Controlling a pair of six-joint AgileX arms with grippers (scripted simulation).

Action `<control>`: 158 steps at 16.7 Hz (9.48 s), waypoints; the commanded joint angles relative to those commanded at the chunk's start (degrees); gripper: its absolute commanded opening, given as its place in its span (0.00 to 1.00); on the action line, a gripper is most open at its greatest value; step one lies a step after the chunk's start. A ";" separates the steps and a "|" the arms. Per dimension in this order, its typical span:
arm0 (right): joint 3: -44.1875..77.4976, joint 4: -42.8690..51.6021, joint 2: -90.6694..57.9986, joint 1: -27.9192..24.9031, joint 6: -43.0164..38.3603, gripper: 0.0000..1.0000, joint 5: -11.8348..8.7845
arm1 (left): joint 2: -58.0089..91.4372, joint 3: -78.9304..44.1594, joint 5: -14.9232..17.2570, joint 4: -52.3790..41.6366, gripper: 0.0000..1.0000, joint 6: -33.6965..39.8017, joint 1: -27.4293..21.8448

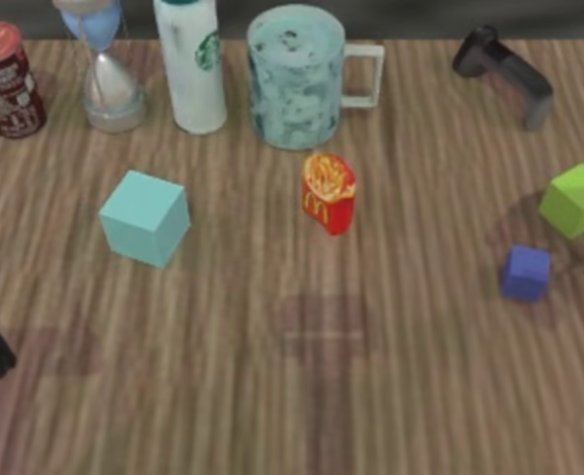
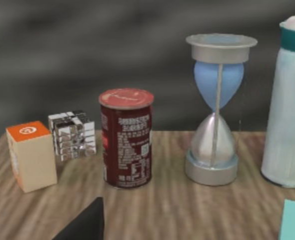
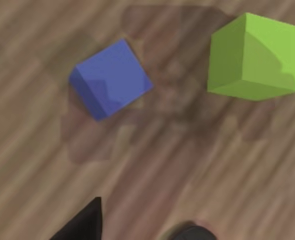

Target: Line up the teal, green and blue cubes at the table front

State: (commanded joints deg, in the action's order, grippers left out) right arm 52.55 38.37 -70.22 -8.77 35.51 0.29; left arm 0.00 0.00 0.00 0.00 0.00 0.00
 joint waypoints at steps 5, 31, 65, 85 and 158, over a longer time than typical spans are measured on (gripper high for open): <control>19.00 14.05 -24.90 -3.34 12.95 1.00 0.00 | 0.00 0.00 0.00 0.00 1.00 0.00 0.00; 25.29 6.67 -52.57 -6.17 23.44 1.00 -0.15 | 0.00 0.00 0.00 0.00 1.00 0.00 0.00; 34.05 23.23 -44.47 -6.67 22.28 0.00 -0.75 | 0.00 0.00 0.00 0.00 1.00 0.00 0.00; 26.47 24.59 -35.43 -30.46 15.12 0.00 -0.83 | 0.00 0.00 0.00 0.00 1.00 0.00 0.00; 66.00 36.08 -63.86 5.63 -5.79 1.00 -0.03 | 0.00 0.00 0.00 0.00 1.00 0.00 0.00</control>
State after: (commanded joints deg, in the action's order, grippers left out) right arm 118.55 74.45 -134.08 -3.15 29.73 0.26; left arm 0.00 0.00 0.00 0.00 0.00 0.00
